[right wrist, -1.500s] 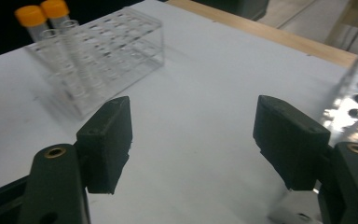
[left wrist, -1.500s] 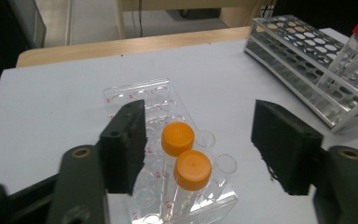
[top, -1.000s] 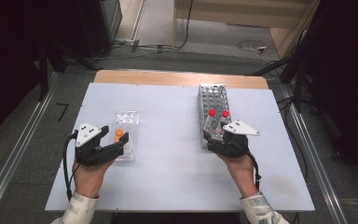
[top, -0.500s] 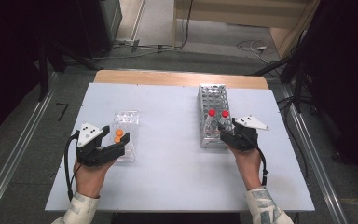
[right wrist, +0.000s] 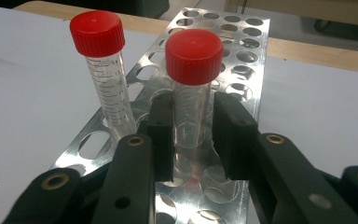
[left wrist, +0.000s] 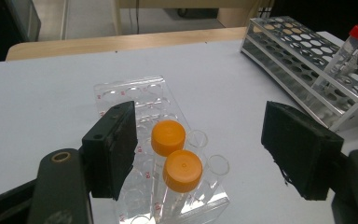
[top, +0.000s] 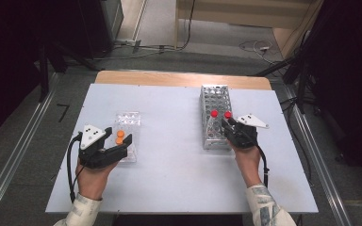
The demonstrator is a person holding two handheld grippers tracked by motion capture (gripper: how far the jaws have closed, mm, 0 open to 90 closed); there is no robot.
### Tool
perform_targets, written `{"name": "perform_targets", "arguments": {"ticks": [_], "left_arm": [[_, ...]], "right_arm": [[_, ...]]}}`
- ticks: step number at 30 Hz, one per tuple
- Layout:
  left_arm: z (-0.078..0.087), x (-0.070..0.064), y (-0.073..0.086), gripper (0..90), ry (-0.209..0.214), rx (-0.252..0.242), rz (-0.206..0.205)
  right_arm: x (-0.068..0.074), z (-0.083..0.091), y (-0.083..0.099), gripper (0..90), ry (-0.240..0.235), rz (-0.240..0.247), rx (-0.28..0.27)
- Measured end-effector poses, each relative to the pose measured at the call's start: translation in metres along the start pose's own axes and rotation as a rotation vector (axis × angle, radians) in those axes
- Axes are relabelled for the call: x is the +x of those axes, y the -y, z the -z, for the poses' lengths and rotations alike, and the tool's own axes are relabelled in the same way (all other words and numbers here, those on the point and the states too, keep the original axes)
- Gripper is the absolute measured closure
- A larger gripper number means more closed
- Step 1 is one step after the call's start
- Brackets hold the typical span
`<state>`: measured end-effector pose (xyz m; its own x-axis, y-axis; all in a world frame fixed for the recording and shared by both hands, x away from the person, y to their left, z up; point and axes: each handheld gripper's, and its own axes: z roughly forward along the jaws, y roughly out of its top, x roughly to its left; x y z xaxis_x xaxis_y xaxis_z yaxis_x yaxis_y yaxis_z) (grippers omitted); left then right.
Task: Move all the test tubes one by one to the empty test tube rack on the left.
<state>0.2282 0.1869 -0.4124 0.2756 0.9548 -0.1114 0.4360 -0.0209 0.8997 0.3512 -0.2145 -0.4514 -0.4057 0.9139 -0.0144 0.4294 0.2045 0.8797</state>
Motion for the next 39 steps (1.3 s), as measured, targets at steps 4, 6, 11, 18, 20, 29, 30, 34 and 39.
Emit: {"name": "perform_targets", "arguments": {"ticks": [4, 6, 11, 18, 20, 29, 30, 34, 39], "left_arm": [[-0.001, 0.000, 0.000, 26.8, 0.003, 0.001, 0.000], [-0.001, 0.000, 0.000, 26.6, 0.004, -0.001, -0.002], [0.000, 0.000, 0.000, 25.8, 0.003, -0.006, 0.003], [0.000, -0.002, 0.000, 25.7, 0.006, -0.002, -0.002], [0.001, -0.002, -0.001, 25.7, 0.007, -0.005, 0.000], [0.005, -0.004, -0.003, 25.7, 0.016, -0.018, -0.003], [0.006, -0.004, -0.004, 25.8, 0.016, -0.019, -0.004], [0.006, -0.005, -0.004, 25.7, 0.019, -0.023, -0.001], [0.009, -0.006, -0.006, 25.9, 0.025, -0.031, -0.002]], "right_arm": [[0.000, -0.002, -0.001, 70.7, -0.003, -0.001, 0.000], [0.000, -0.002, -0.001, 70.9, -0.004, 0.003, -0.001], [0.001, 0.006, -0.007, 71.2, 0.000, 0.008, -0.033], [0.002, 0.029, -0.021, 71.7, -0.003, 0.003, -0.110], [0.004, 0.034, -0.024, 71.8, -0.008, 0.007, -0.120], [0.010, 0.057, -0.031, 71.8, -0.043, 0.013, -0.146], [0.010, 0.059, -0.030, 71.8, -0.049, 0.017, -0.146], [0.015, 0.064, -0.030, 71.8, -0.081, 0.014, -0.142], [0.031, 0.071, -0.031, 71.8, -0.138, 0.042, -0.146]]}}
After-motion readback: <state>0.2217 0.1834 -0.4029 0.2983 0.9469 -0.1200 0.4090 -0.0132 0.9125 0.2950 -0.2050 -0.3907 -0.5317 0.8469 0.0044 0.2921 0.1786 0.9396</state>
